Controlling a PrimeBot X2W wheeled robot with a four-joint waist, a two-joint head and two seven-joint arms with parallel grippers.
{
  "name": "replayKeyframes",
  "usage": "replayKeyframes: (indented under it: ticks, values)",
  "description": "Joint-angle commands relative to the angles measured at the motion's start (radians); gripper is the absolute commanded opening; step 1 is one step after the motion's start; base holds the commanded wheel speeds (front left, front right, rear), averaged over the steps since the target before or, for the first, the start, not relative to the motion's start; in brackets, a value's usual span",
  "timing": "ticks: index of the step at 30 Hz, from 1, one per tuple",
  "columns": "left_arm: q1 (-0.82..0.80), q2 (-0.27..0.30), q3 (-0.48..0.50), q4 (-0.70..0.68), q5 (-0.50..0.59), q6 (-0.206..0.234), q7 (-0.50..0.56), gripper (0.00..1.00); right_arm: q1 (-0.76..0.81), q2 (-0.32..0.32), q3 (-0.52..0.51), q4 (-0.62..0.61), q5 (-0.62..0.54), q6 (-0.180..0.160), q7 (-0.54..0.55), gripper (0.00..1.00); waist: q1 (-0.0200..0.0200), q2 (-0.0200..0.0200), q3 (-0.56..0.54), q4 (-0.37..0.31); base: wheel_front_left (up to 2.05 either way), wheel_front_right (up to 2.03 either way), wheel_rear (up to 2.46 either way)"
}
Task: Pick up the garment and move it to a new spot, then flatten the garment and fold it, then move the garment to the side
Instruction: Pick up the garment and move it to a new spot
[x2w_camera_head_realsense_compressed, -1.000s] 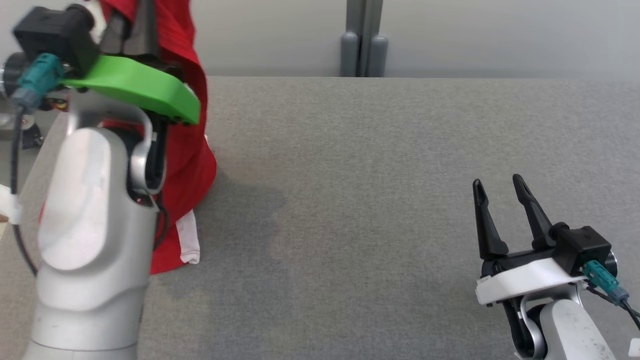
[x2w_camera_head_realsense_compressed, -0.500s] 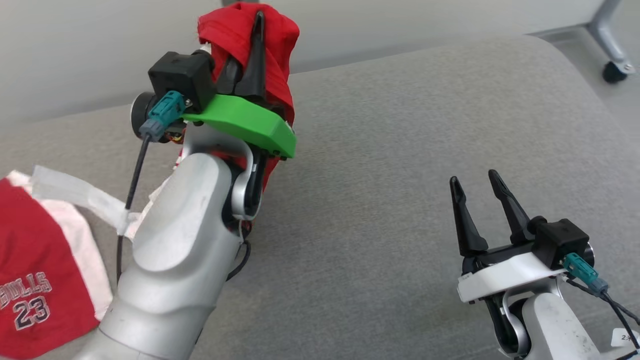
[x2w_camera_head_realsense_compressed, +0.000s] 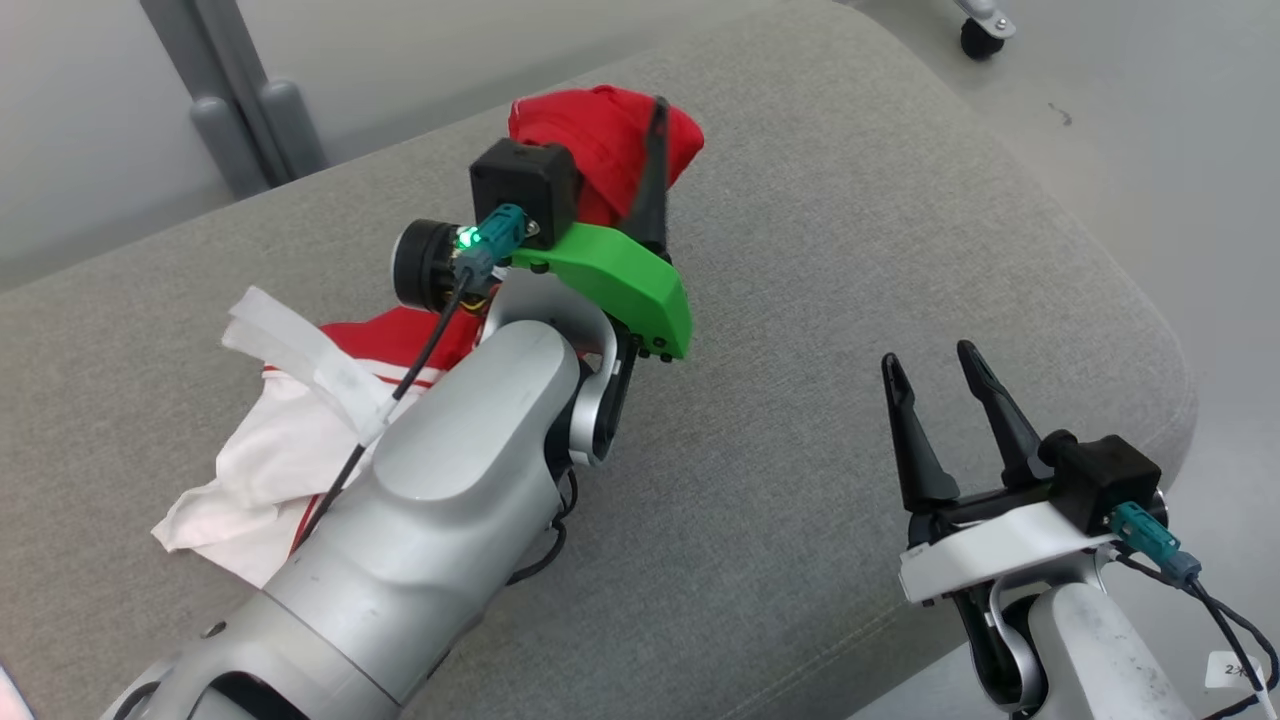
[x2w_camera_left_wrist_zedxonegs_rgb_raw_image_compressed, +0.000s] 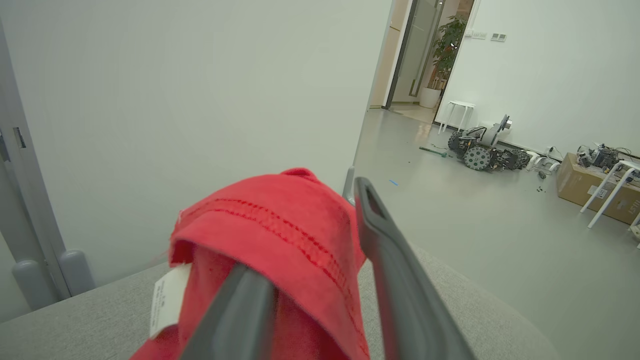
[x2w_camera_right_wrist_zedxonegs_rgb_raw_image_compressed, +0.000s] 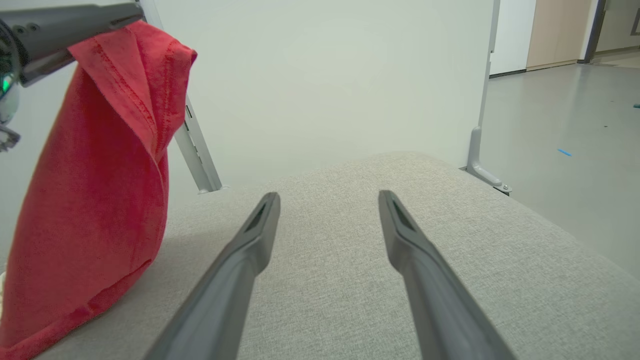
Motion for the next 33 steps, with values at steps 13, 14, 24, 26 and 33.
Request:
replayKeyframes:
  ticks: [13, 14, 24, 26, 33]
  values:
    - [0.003, 0.005, -0.15, 0.092, -0.087, -0.058, -0.008, 1.0, 0.006, -0.007, -0.065, -0.014, -0.028, 0.0, -0.003, 1.0, 0.0, -0.0001, -0.043, 0.226, 0.0, 0.0, 0.0]
    - [0.005, 0.005, -0.176, 0.092, -0.091, -0.081, 0.007, 1.0, 0.008, -0.008, -0.066, -0.013, -0.03, 0.0, -0.003, 1.0, 0.0, -0.0001, -0.05, 0.244, 0.0, 0.0, 0.0]
    - [0.033, 0.005, -0.317, 0.139, -0.112, -0.135, 0.073, 1.0, 0.025, -0.006, -0.066, -0.017, -0.03, 0.0, -0.003, 1.0, 0.0, -0.0001, -0.115, 0.364, 0.0, 0.0, 0.0]
    - [0.047, 0.014, -0.295, 0.162, -0.118, -0.118, 0.035, 1.0, 0.039, -0.005, -0.073, -0.022, -0.029, 0.0, -0.003, 1.0, 0.0, -0.0001, -0.129, 0.383, 0.0, 0.0, 0.0]
    - [0.165, 0.143, -0.105, 0.086, -0.072, -0.042, -0.02, 1.0, 0.086, -0.013, -0.1, -0.044, -0.036, 0.0, -0.003, 1.0, 0.0, -0.0001, -0.15, 0.444, 0.0, 0.0, 0.0]
